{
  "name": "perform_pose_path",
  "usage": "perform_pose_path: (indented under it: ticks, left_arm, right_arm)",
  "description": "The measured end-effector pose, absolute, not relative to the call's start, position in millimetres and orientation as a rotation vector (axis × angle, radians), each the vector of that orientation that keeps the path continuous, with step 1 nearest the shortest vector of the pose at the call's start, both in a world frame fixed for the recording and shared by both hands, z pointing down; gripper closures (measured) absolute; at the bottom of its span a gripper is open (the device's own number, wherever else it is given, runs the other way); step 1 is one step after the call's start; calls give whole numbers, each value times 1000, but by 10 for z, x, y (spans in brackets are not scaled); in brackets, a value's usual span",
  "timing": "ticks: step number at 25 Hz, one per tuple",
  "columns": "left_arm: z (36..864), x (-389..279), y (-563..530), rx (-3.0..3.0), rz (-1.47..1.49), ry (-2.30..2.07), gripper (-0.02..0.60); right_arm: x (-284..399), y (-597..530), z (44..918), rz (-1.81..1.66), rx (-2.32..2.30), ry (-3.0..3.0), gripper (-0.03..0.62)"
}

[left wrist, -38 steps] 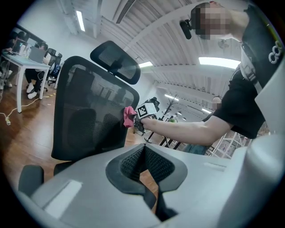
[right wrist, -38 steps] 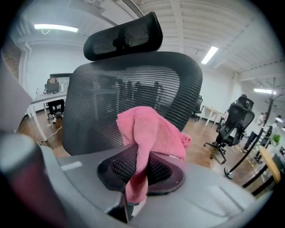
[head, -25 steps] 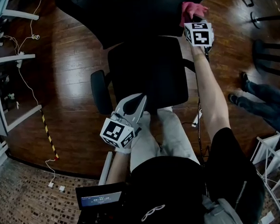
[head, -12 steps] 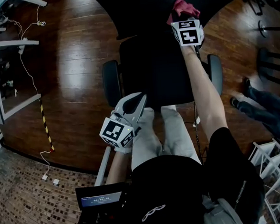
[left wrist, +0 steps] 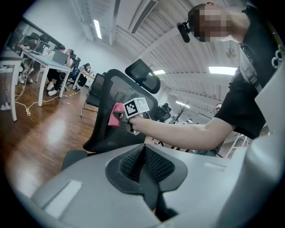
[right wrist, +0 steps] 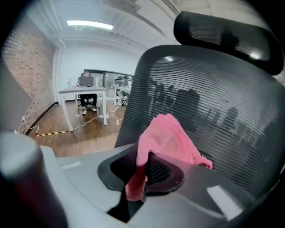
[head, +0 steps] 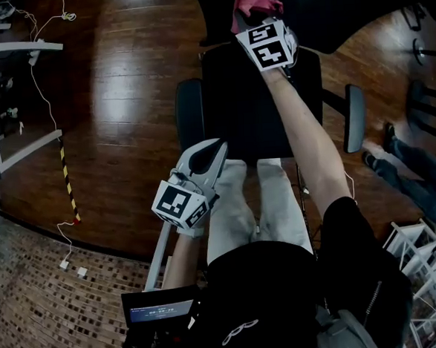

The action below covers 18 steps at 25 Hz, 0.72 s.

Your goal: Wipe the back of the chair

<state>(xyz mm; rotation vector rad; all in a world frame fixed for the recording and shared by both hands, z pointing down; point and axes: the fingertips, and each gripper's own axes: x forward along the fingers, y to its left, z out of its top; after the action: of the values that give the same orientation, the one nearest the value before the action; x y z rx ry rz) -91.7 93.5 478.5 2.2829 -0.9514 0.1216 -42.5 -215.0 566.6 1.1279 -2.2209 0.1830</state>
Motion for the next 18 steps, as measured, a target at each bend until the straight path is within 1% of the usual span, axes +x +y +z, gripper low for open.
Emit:
perform_pose_path:
  ticks: [5, 11, 14, 18]
  left_arm:
    - [4864, -1045, 985, 2267, 122, -962, 588]
    - [4881, -1141, 1010, 2259, 139, -965, 588]
    - [4916, -1144, 1019, 2262, 139, -962, 588]
    - [4938, -1073, 1031, 2262, 134, -954, 588]
  right_arm:
    - [-927, -2084, 5661, 147, 1045, -2277, 553]
    - [-1290, -2002, 5709, 122, 946, -2320, 553]
    - [-1314, -2010, 5776, 123, 930, -2319, 553]
    - [-1151, -2021, 5845, 136, 947, -2304, 553]
